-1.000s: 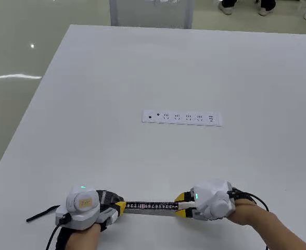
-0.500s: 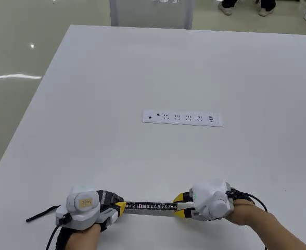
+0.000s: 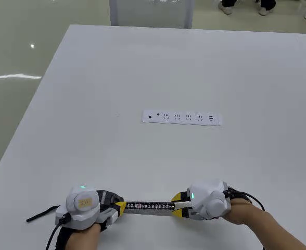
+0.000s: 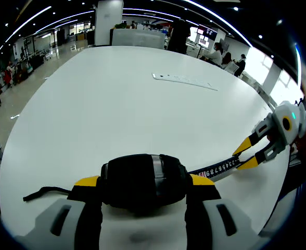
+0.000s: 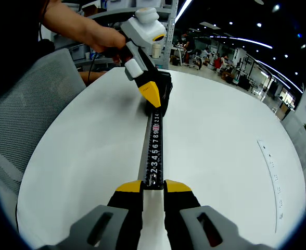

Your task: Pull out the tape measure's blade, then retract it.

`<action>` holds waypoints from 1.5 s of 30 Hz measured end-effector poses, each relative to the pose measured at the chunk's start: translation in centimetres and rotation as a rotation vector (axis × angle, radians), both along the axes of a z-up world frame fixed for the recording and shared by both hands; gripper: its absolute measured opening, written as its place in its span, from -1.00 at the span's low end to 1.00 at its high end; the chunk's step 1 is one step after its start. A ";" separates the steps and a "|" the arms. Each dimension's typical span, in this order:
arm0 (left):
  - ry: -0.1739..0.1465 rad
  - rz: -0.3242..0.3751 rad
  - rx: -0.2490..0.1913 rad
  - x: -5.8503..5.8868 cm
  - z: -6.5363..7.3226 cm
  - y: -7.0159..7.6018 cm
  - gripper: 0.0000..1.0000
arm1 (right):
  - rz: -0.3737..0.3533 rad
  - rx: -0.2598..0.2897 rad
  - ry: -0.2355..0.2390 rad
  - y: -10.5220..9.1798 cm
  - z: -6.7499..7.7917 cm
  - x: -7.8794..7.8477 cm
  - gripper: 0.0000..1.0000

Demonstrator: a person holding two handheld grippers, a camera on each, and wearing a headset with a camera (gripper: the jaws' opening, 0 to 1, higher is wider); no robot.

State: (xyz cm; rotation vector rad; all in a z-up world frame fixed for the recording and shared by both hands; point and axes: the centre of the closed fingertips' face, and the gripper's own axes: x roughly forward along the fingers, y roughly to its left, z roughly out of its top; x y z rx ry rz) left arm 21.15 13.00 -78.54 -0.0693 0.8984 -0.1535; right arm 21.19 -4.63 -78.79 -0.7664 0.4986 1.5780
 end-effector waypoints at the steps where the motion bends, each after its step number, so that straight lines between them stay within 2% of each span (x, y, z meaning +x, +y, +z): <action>1: 0.000 0.000 -0.001 0.0 -0.1 0.0 0.21 | 0.000 0.000 0.000 0.1 0.0 0.0 -0.72; 18: 0.003 -0.002 -0.003 0.1 -0.3 0.1 0.21 | 0.005 0.004 0.003 0.6 -0.1 -0.1 -0.72; 32: 0.007 -0.002 -0.006 -0.1 0.1 0.0 0.20 | 0.009 0.006 0.005 1.2 -0.1 -0.2 -0.72; 45: 0.007 -0.004 -0.009 0.1 -0.3 0.1 0.20 | 0.013 0.004 0.007 1.7 0.0 -0.2 -0.72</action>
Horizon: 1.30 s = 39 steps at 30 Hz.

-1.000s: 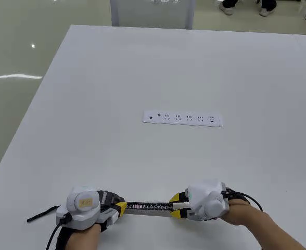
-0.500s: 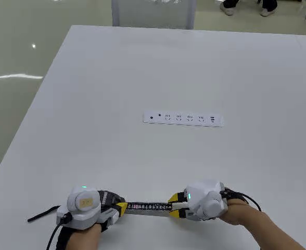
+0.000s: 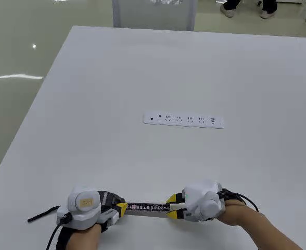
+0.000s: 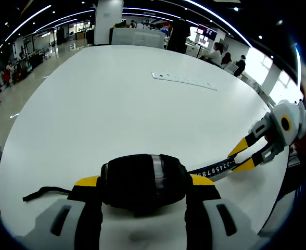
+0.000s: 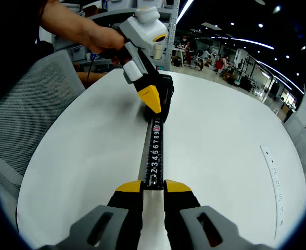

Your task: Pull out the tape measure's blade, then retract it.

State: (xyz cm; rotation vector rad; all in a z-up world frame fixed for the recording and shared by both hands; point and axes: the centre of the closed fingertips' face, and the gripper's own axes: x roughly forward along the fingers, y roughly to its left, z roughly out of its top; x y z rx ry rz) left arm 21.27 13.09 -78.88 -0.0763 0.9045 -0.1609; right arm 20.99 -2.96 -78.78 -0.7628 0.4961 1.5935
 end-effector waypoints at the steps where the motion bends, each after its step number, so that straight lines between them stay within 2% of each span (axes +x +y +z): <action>1: 0.000 0.001 0.000 0.0 0.0 0.0 0.20 | 0.000 0.000 0.000 0.1 0.0 0.0 -0.72; 14: 0.001 -0.007 -0.003 -0.1 0.2 -0.6 0.20 | 0.004 0.004 0.003 0.7 0.0 0.0 -0.72; 39: 0.002 -0.004 -0.007 -0.2 0.5 -0.2 0.20 | 0.011 0.009 0.008 1.8 0.0 -0.1 -0.72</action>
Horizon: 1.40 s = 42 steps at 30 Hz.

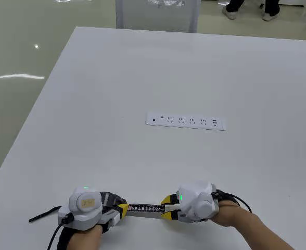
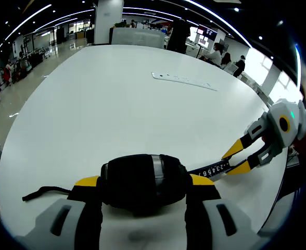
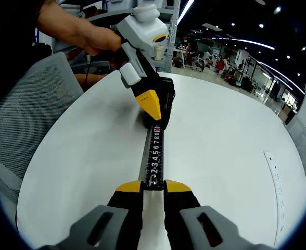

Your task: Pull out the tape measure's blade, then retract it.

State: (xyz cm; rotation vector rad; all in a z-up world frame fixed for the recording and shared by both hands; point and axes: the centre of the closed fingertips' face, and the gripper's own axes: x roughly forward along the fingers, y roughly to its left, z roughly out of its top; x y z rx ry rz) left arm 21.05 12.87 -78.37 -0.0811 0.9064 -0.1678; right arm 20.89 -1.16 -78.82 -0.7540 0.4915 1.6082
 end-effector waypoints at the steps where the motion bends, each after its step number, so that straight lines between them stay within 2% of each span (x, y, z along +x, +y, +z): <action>1: 0.000 -0.001 0.001 0.0 0.0 0.0 0.20 | 0.000 0.000 0.001 0.0 0.0 0.0 -0.72; 28: 0.004 -0.008 0.001 0.1 -0.7 0.3 0.20 | 0.014 -0.004 -0.008 0.5 0.0 0.0 -0.72; 42: 0.003 -0.002 0.001 -0.2 -0.1 0.3 0.20 | 0.020 0.000 -0.007 1.2 0.0 -0.1 -0.73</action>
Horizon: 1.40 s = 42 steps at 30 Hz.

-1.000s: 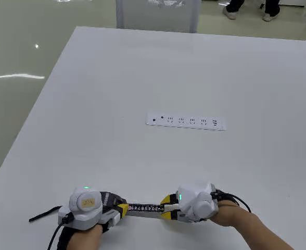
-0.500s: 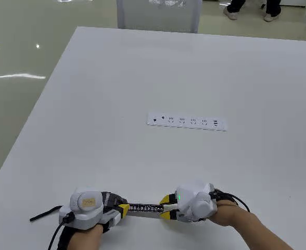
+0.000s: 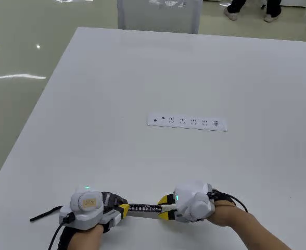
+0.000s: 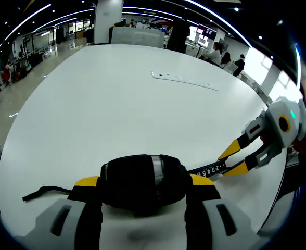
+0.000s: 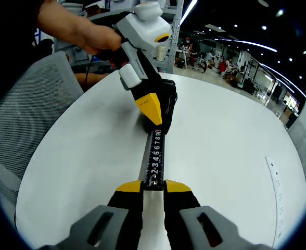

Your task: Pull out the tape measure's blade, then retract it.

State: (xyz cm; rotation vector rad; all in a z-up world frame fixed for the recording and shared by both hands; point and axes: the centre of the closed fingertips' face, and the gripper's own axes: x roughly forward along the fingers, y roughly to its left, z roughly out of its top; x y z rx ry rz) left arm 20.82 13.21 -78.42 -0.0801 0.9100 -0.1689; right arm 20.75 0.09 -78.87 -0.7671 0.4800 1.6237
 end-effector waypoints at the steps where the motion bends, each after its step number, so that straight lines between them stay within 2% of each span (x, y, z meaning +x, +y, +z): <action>1: 0.000 -0.001 0.000 0.0 0.0 0.0 0.19 | 0.000 0.000 0.000 0.0 0.0 0.0 -0.73; 30: 0.001 -0.004 -0.001 0.3 -0.1 -0.4 0.19 | 0.002 0.007 0.001 0.9 -0.1 -0.1 -0.73; 42: 0.003 -0.002 -0.004 0.0 -0.1 -0.1 0.19 | 0.002 0.010 0.000 1.3 0.0 -0.1 -0.73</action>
